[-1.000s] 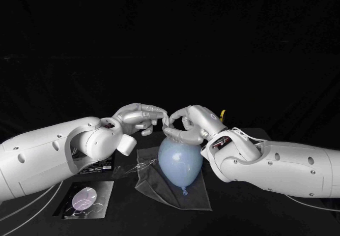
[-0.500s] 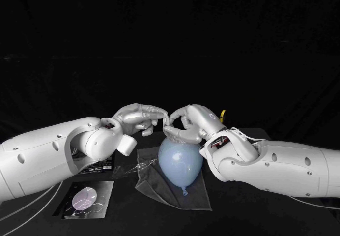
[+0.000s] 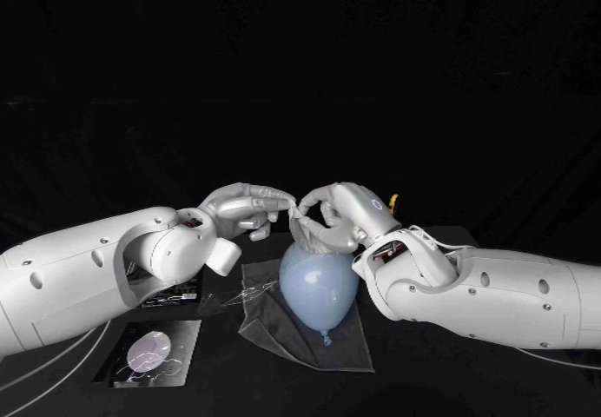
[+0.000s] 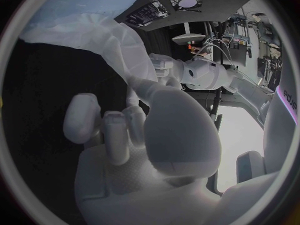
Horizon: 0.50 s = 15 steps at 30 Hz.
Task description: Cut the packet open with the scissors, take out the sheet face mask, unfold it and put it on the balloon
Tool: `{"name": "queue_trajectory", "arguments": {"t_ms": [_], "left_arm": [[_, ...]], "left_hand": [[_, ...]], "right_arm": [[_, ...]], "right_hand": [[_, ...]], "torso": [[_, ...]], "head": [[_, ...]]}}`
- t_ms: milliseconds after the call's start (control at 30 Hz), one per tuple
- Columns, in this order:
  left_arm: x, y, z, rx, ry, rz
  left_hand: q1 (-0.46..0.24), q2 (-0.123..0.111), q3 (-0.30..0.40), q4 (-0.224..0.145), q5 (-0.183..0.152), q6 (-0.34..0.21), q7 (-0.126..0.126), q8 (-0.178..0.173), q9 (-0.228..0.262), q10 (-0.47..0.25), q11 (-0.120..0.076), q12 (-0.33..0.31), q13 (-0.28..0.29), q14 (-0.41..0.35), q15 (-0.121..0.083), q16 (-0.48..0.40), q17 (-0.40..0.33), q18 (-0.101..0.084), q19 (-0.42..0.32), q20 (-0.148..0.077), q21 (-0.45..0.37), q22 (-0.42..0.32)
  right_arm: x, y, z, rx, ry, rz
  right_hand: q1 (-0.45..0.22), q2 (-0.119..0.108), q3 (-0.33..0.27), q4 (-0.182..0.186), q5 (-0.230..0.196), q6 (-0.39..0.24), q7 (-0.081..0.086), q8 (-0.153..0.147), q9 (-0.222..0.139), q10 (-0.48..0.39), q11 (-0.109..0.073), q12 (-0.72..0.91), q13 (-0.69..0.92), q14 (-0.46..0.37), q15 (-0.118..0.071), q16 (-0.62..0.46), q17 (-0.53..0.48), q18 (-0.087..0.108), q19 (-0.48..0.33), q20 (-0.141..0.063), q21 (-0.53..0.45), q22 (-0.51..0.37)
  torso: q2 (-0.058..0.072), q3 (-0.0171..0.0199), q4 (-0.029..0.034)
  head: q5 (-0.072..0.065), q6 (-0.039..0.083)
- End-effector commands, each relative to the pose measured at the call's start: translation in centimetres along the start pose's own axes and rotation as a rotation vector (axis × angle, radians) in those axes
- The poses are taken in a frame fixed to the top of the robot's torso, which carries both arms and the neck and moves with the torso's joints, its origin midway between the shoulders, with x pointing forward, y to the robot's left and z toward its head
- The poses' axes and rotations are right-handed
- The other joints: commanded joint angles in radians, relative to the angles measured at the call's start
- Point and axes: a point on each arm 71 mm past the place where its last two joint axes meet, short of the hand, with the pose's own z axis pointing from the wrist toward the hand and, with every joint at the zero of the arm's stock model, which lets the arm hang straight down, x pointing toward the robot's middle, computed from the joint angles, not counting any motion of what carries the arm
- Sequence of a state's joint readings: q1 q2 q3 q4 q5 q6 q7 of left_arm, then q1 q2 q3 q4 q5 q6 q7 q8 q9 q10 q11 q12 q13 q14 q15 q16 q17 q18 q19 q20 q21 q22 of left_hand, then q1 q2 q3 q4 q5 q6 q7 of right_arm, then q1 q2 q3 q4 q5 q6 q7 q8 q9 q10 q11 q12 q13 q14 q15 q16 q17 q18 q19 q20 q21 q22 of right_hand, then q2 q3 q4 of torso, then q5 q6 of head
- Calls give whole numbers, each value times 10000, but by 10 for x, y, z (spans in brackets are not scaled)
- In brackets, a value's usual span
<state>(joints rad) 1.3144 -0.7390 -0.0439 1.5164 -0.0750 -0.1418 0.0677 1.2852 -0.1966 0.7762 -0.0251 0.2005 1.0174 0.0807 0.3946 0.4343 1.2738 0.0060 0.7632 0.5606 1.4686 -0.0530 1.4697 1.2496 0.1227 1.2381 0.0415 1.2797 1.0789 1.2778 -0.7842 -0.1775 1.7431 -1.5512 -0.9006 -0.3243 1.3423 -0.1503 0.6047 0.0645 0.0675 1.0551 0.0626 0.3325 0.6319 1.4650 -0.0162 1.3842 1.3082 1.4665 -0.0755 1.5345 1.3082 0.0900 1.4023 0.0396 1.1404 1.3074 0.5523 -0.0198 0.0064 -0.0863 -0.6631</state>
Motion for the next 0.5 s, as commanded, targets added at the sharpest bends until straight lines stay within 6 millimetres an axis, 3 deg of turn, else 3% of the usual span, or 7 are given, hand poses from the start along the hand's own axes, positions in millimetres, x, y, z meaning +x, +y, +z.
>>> {"name": "queue_trajectory", "arguments": {"t_ms": [33,100,200,267,333,500], "left_arm": [[1,-2,0,86,176,-33],[1,-2,0,84,158,-32],[0,-2,0,87,128,-31],[0,-2,0,90,118,-30],[0,-2,0,103,121,-23],[2,-3,1,176,206,90]], "left_hand": [[29,105,22,-34,57,42,63,36,1521,47,-46,-58,-16,221,-73,41,9,-124,14,-25,42,7],[29,105,22,-34,57,42,63,36,1521,47,-46,-58,-16,221,-73,41,9,-124,14,-25,42,7],[28,110,22,-37,57,36,64,35,1529,45,-45,-61,-19,215,-73,33,-15,-125,15,-24,44,10],[28,110,22,-37,57,36,64,35,1529,45,-45,-61,-19,215,-73,33,-15,-125,15,-24,44,10],[27,111,22,-38,57,33,65,33,1531,42,-44,-65,-23,211,-73,28,-32,-122,6,-24,36,-2],[12,119,5,-31,31,-6,81,15,1538,11,-31,-92,-47,186,-65,1,-111,-104,-58,-20,-17,-88]], "right_arm": [[-2,3,-1,-325,-186,55],[-3,2,-1,-328,-184,62],[-4,1,-2,-335,-188,76],[-5,0,-3,-335,-202,109],[-7,0,-3,-302,-237,190],[-11,-1,-2,-96,-359,499]], "right_hand": [[-189,-105,201,-89,240,-114,14,125,107,429,38,-8,1510,902,41,26,2002,-105,26,11,42,1571],[-363,-184,358,-190,700,-210,37,245,214,415,53,-56,1490,897,55,14,1983,-99,14,23,19,1567],[-488,-212,466,-282,1062,-293,54,344,304,404,67,-96,1473,891,63,1,1961,-93,1,30,-8,1561],[-514,-117,662,-396,1355,-378,106,410,370,409,91,-94,1479,895,78,11,1981,-98,12,35,26,1571],[-474,73,1113,-572,1249,-376,140,438,372,442,118,-18,1529,908,95,39,2032,-114,50,39,135,1600],[-691,154,1615,-814,724,-280,115,531,375,544,104,228,1681,952,88,143,2216,-166,163,39,479,1673]], "torso": [[-4,4,3],[-1,-1,1],[-4,-6,-5],[-5,-4,-6],[-5,0,0],[-9,2,4]], "head": [[3,-7],[8,-6],[5,-3],[4,-5],[0,3],[-29,13]]}}
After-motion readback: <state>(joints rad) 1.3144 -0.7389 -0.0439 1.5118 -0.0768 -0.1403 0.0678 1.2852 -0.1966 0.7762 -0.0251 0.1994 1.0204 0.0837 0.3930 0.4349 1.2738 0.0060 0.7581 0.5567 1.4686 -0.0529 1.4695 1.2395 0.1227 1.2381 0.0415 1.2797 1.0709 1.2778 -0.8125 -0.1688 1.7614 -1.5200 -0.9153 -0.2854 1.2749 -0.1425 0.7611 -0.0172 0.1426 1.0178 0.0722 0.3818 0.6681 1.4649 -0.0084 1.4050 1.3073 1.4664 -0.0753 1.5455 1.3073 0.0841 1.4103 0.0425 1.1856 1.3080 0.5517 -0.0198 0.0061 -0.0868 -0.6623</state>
